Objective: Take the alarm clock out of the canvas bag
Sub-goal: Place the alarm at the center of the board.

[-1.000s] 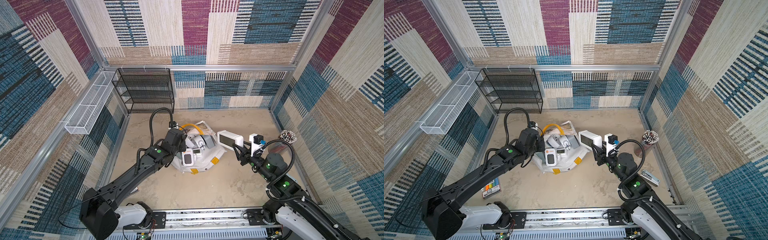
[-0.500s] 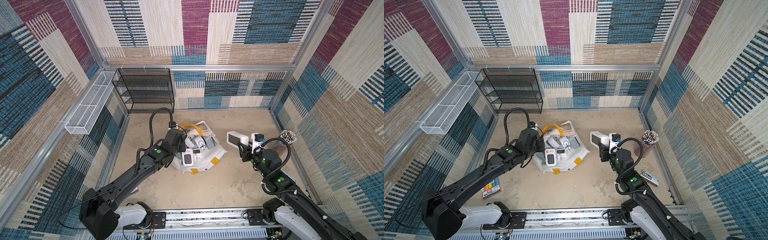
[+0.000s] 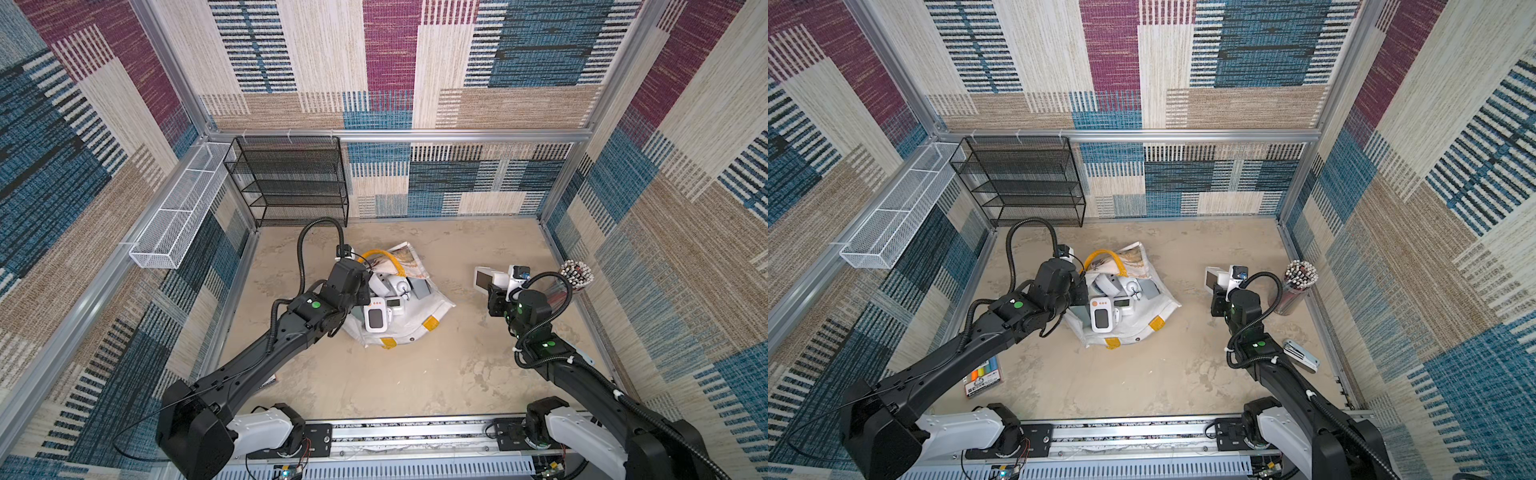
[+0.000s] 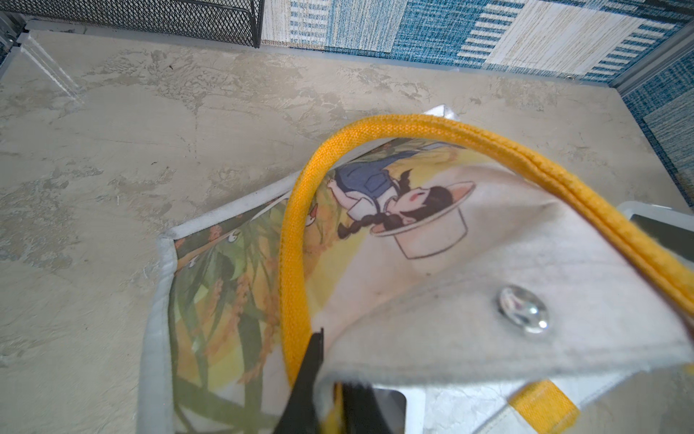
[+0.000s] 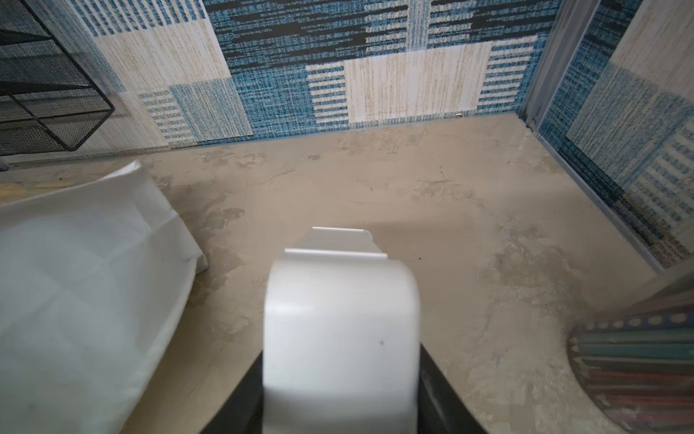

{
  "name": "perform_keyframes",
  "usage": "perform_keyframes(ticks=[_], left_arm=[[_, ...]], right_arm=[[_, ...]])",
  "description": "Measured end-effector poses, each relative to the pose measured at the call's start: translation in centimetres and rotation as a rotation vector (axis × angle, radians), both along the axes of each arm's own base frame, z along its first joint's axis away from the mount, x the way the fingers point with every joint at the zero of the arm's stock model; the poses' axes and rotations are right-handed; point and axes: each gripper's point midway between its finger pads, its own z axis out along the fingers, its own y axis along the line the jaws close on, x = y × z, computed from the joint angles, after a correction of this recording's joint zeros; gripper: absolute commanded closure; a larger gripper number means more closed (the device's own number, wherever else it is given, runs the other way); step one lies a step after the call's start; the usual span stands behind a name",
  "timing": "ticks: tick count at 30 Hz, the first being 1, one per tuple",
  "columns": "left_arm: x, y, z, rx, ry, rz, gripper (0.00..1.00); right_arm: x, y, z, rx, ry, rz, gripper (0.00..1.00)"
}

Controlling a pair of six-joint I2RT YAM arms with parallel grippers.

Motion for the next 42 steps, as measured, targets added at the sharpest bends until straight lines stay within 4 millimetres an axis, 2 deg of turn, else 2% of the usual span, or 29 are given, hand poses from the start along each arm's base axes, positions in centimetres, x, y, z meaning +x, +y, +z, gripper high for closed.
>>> perform_keyframes(ticks=[18, 22, 24, 31, 34, 42], left_arm=[[-0.2, 0.2, -0.2, 0.001, 0.001, 0.0, 1.0], [-0.3, 0.2, -0.2, 0.001, 0.001, 0.001, 1.0], [-0.3, 0.2, -0.2, 0.001, 0.001, 0.001, 1.0], [-0.3, 0.2, -0.2, 0.001, 0.001, 0.001, 1.0], [-0.3, 0.2, -0.2, 0.0, -0.001, 0.001, 1.0], [-0.2, 0.2, -0.2, 0.0, -0.001, 0.001, 1.0]], right_arm=[[4.6, -0.2, -2.5, -0.071, 0.04, -0.026, 0.66], [5.6, -0.2, -2.6, -0.084, 0.053, -0.032, 0.64], [5.9, -0.1, -2.7, -0.087, 0.065, -0.031, 0.59], [5.5, -0.2, -4.0, -0.099, 0.136, -0.027, 0.44], [5.3, 0.1, -4.0, -0.09, 0.145, -0.015, 0.37], [4.6, 0.4, -4.8, -0.079, 0.19, 0.007, 0.35]])
